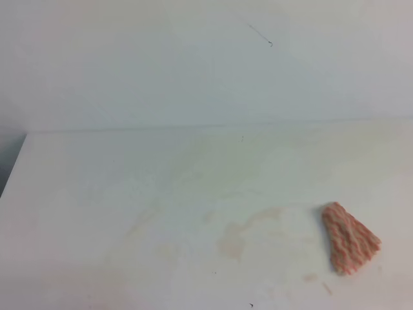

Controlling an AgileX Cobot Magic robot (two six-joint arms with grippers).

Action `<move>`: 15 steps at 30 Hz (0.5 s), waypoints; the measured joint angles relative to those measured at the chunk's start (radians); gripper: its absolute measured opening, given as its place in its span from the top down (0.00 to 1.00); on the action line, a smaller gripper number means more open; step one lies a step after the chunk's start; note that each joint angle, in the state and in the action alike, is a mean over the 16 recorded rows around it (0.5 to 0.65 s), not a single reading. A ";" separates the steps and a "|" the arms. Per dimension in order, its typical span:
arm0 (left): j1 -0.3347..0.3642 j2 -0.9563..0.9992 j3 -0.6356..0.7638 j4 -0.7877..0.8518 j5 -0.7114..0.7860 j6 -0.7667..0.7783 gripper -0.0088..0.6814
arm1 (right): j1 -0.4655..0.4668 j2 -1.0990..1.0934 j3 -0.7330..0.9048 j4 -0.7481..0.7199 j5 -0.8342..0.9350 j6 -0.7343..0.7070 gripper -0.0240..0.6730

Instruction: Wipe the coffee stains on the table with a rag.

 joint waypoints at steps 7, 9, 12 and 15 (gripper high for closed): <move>0.000 0.000 0.000 0.000 0.000 0.000 0.99 | -0.013 0.000 0.041 0.002 -0.037 0.001 0.97; 0.000 0.000 0.000 0.000 0.000 0.000 0.99 | -0.014 0.000 0.057 0.002 -0.051 0.001 0.97; 0.000 0.000 0.000 0.000 0.000 0.000 0.99 | -0.014 0.000 0.090 0.002 -0.075 0.002 0.97; 0.000 0.000 0.000 0.000 0.000 0.000 0.99 | -0.014 0.000 0.125 0.002 -0.103 0.004 0.97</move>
